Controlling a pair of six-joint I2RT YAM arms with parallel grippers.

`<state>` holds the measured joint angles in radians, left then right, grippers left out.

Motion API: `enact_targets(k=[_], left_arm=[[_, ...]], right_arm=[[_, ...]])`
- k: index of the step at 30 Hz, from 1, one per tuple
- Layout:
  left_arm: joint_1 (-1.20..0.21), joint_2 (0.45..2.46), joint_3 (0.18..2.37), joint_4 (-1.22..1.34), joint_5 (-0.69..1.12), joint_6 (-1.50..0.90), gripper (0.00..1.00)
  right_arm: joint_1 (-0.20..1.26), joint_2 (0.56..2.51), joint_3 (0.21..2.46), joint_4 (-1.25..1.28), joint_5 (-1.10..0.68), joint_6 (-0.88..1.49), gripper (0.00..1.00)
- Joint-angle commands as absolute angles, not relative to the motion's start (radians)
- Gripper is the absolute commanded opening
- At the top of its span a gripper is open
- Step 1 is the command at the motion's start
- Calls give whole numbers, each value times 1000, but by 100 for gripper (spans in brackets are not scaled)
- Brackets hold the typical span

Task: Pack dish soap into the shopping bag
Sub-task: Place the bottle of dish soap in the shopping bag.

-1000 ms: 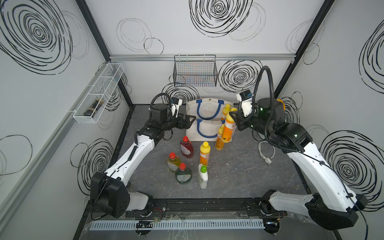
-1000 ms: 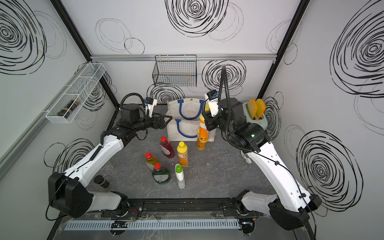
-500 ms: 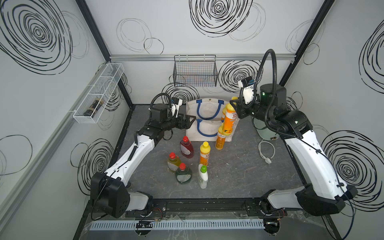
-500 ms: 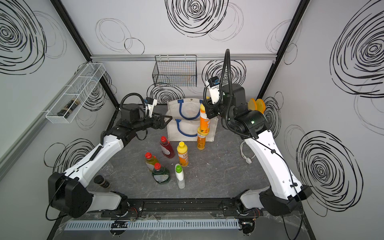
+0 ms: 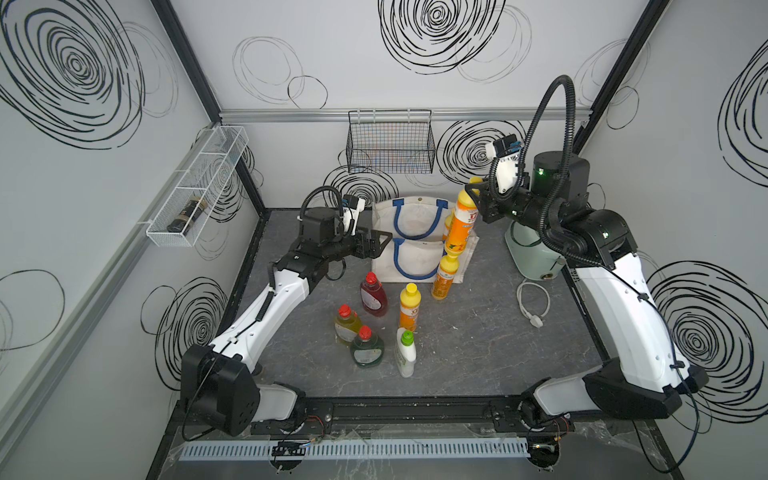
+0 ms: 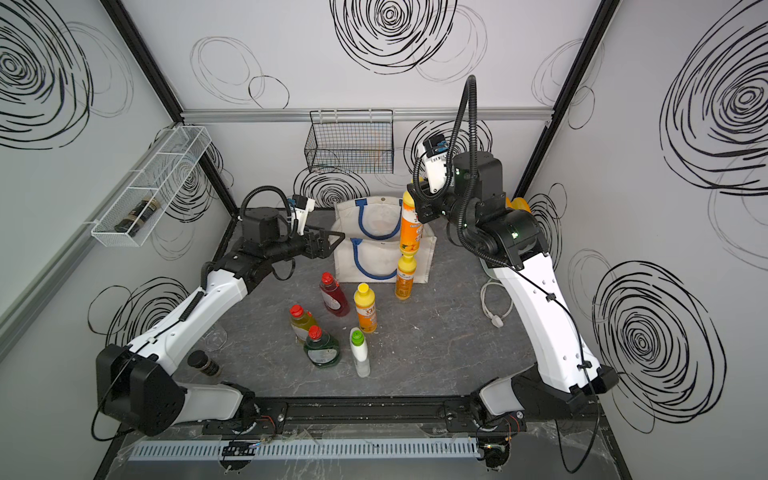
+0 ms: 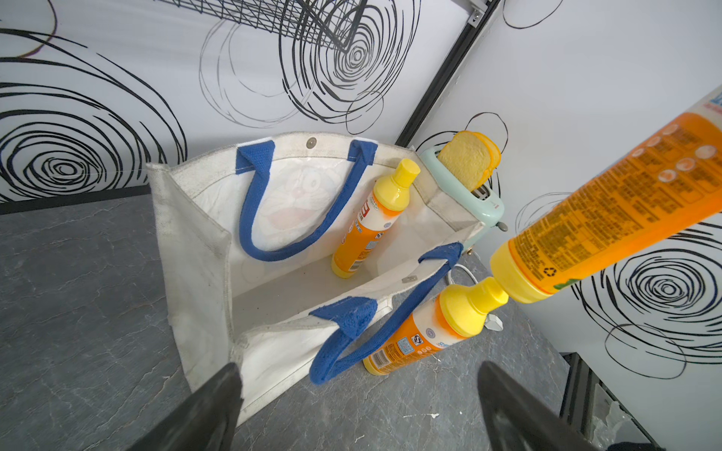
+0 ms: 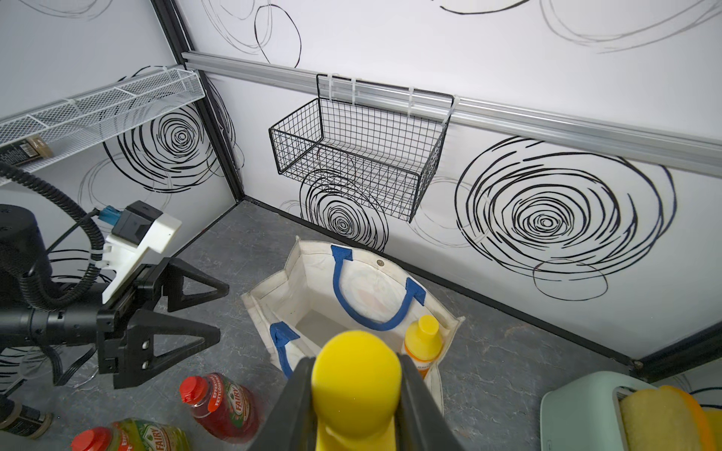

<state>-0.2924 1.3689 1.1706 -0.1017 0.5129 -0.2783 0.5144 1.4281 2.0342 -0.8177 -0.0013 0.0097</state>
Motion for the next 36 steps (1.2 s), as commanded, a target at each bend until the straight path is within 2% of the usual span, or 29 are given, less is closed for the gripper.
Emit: enact_targets(k=[1,19,36], left_arm=[[-288,1355,1170,-50,529,-280,96],[-287,1358,1169,-49,530,-281,96],[-287,1364,1167,-45,538,-284,96]], right_arm=[[508,1410,2085,-727,-11,-12,0],[393,1549,2221,-623,-108,-32,0],[348,1581,2107,-494,-158,-28,0]])
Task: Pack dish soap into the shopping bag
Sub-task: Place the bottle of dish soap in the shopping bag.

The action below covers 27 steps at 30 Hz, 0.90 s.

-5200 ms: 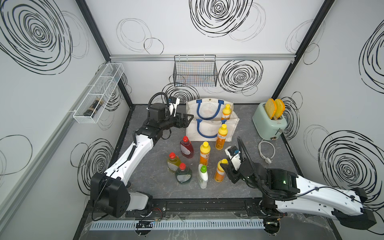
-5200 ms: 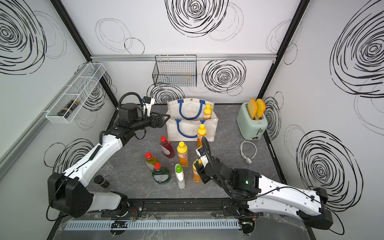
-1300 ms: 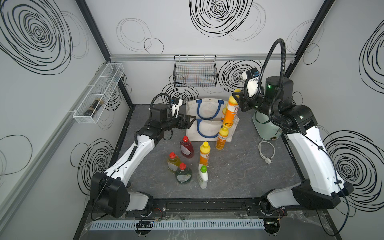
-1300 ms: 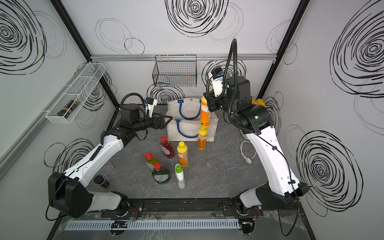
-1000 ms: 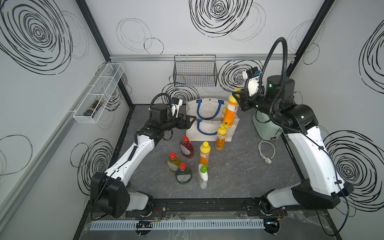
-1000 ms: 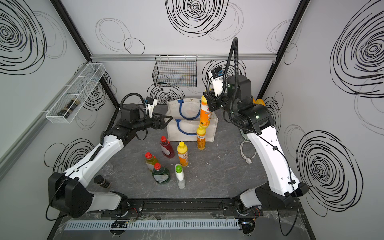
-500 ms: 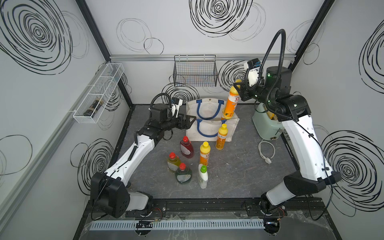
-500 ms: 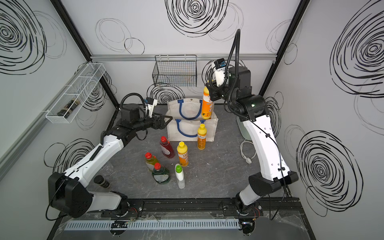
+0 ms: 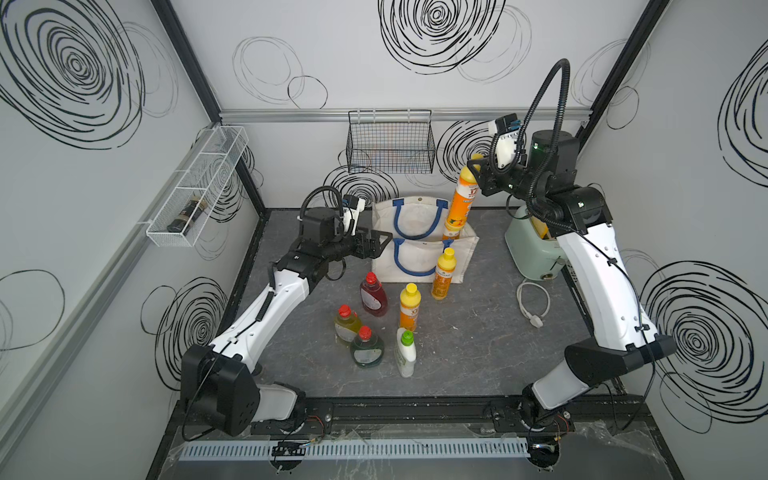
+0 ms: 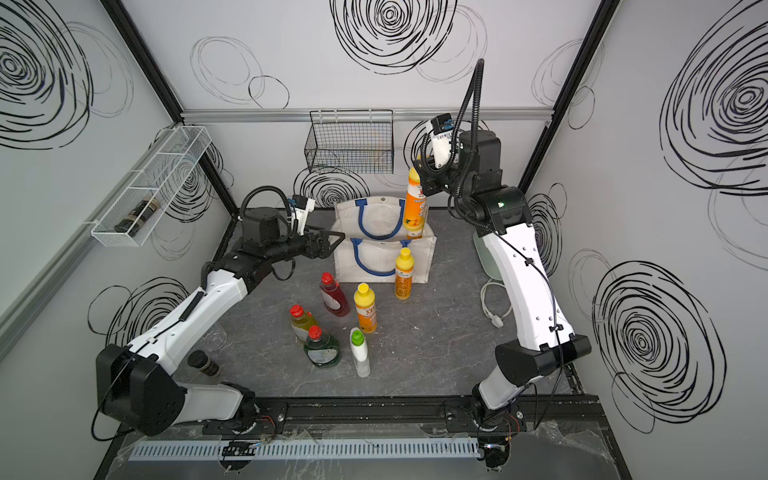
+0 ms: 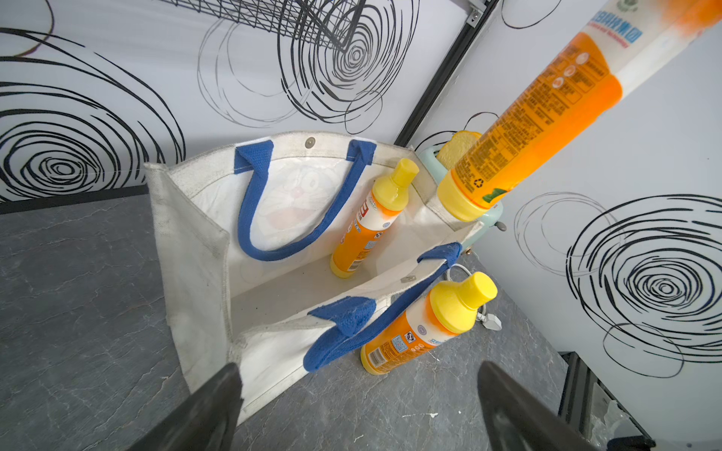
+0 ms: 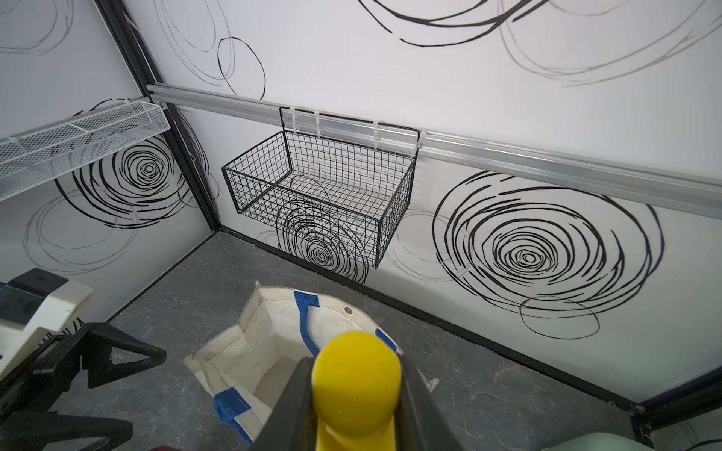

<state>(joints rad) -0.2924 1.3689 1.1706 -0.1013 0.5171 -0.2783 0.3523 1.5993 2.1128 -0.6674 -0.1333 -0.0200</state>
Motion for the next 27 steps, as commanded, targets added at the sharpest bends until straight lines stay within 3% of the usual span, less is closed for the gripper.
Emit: enact_targets(k=[1,27], left_arm=[[-288,1364,1167,-45,538,-285,96],[-288,1374,1168,-49,539,-283,96]], right_arm=[[346,1582,2100,-489,-160,-28,0],[316,1454,1718,-322,-97,-41,0]])
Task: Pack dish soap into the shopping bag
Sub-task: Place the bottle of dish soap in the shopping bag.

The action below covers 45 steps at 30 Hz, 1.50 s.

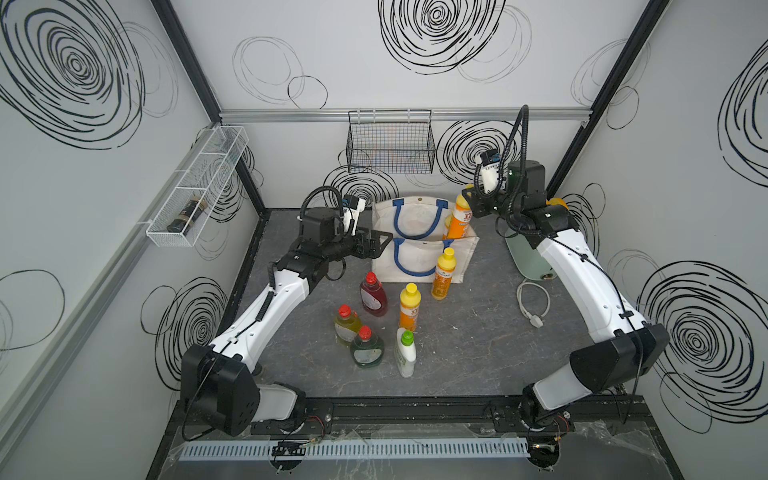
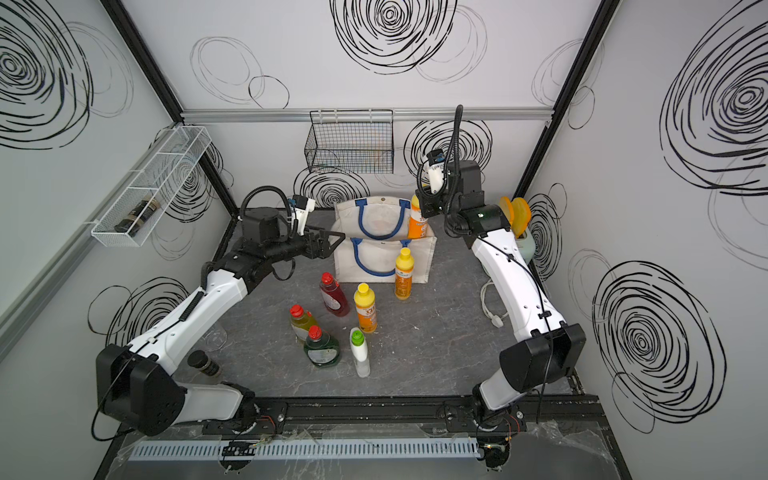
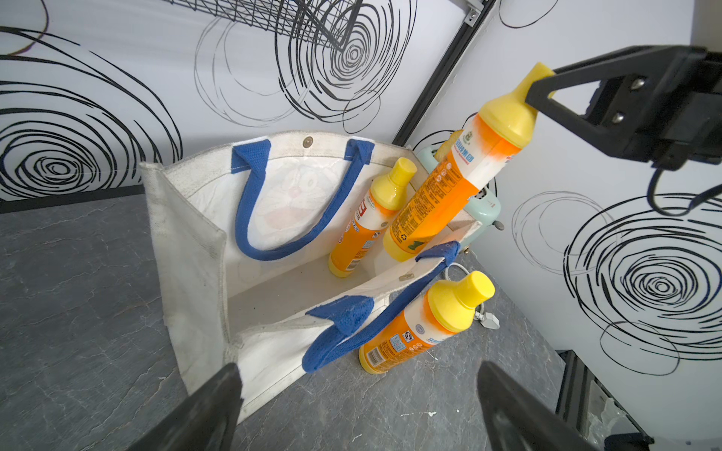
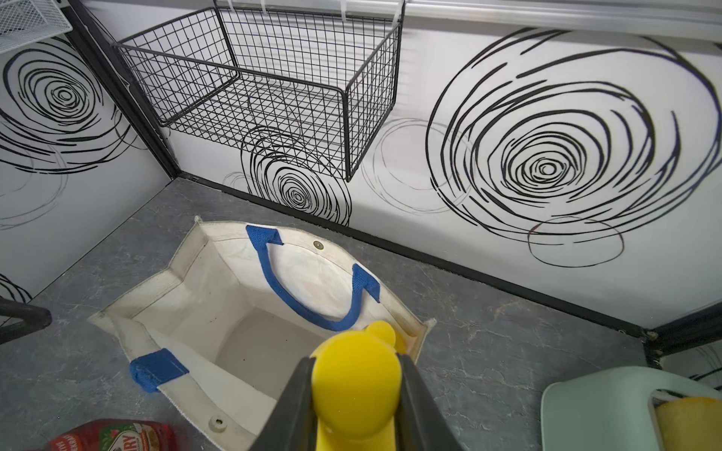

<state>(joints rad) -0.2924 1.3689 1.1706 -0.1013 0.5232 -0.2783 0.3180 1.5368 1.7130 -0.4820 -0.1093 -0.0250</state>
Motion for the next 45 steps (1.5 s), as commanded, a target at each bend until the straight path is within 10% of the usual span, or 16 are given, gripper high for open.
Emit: enact_targets(k=[1,45], left_arm=[[-287,1374,1167,-49,538,-283,96],[-298,1373,1166,-47,528,-285,96]], right_arm=[[315,1447,1705,-317,-94,-44,0],[347,1379,1275,-91,-31,-26,0]])
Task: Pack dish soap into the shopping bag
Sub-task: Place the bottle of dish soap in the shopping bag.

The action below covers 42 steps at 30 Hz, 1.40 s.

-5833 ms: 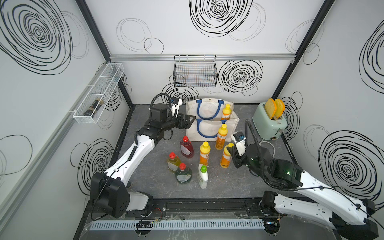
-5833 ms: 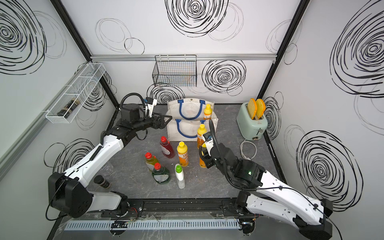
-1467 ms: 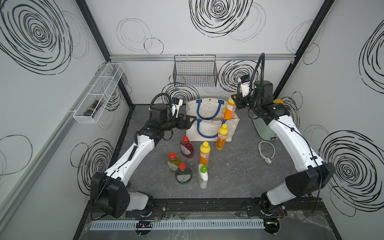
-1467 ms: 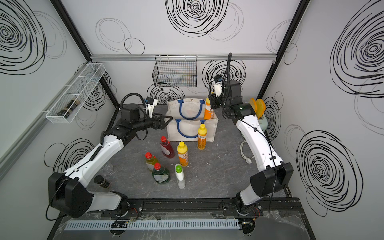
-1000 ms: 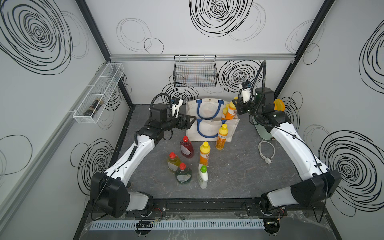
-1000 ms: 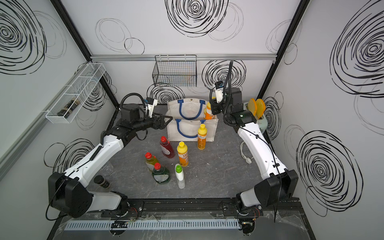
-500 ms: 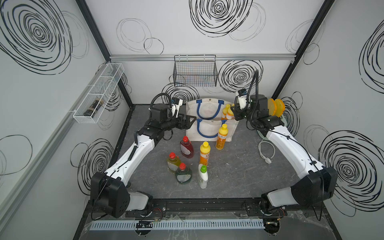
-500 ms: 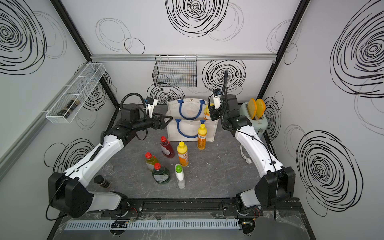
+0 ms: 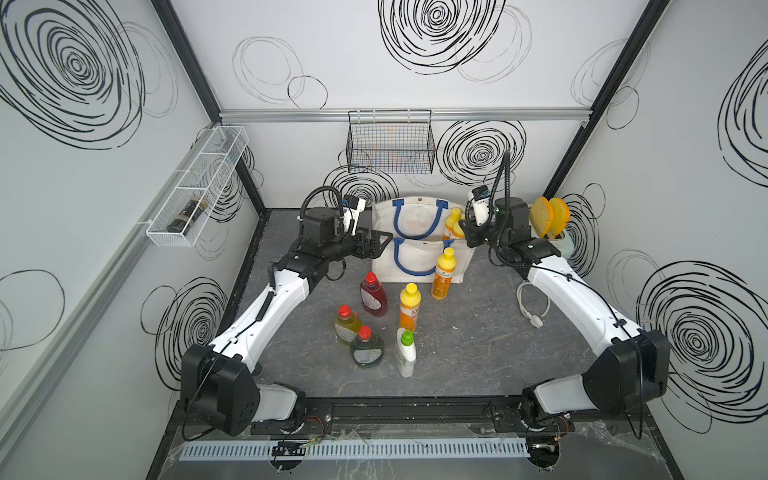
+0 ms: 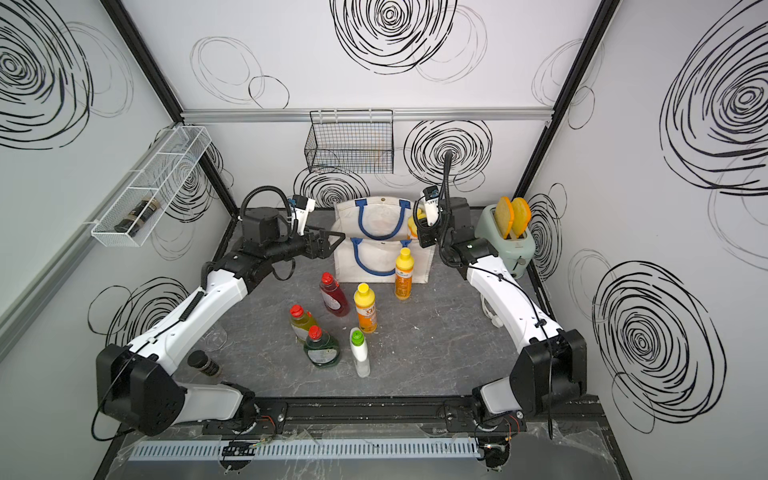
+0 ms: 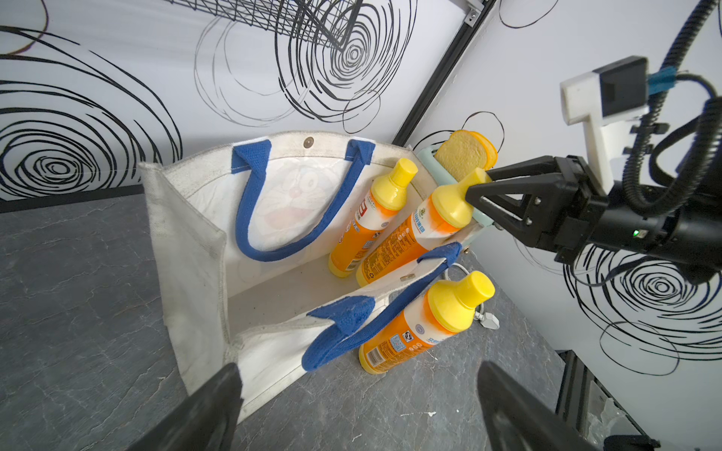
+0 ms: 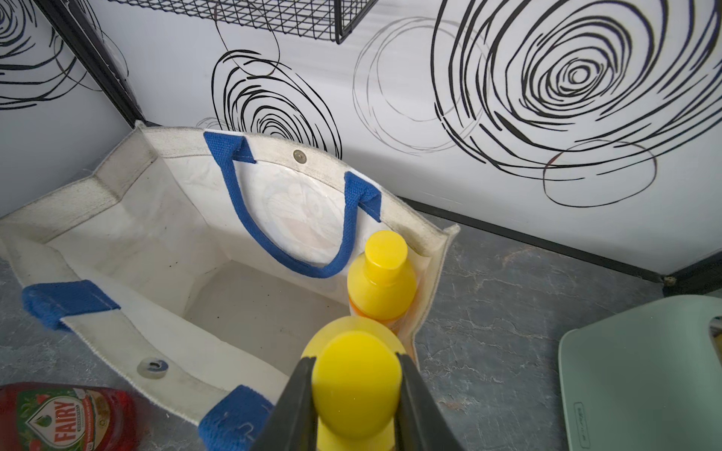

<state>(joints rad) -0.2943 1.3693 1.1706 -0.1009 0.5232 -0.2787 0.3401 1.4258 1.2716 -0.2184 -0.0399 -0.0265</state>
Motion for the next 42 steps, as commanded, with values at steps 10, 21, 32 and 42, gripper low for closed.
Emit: enact_targets(k=[10,21,32,42], left_arm=[[-309,1375,1166,-44,532,-284,96],[-310,1374,1167,-48,532,-285,96],[-310,1370,1167,-45,538,-284,96],[-310,1364,1167,-47,535,-282,96]], right_arm=[[359,1407,1252,-70,-25,-21,0],[377,1456,1239,-72,0,-33,0],[377,1477,1222,-72,1,-26,14],[377,1459,1245,-83,3,-19,56]])
